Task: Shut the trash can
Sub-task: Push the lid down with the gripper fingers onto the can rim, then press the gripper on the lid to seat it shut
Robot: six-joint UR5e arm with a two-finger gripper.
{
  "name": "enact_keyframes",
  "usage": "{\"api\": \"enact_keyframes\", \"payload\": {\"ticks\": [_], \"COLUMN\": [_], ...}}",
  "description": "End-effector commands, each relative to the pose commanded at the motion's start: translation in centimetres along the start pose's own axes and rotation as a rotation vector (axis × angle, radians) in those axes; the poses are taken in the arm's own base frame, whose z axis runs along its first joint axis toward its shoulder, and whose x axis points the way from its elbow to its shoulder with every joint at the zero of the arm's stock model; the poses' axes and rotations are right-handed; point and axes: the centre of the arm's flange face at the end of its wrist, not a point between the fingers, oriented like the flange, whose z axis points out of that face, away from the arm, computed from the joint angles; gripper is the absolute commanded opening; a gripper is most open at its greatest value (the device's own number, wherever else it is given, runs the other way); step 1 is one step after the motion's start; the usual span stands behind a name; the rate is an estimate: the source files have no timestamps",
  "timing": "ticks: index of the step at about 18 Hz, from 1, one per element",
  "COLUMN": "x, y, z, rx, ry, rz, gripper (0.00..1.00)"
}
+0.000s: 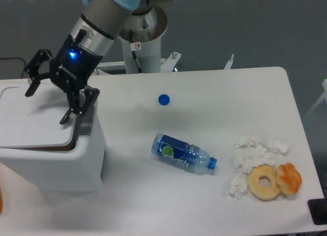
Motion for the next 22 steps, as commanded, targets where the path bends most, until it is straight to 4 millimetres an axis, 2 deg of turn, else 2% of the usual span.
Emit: {"api": "enact_keyframes", "payload": {"ticks": [22], "x": [-1.1], "y": [1.3], "z": [0.5], "rx": [-0.032], "ry": [-0.027], "rz": [-0.018], "gripper": [1.00]}}
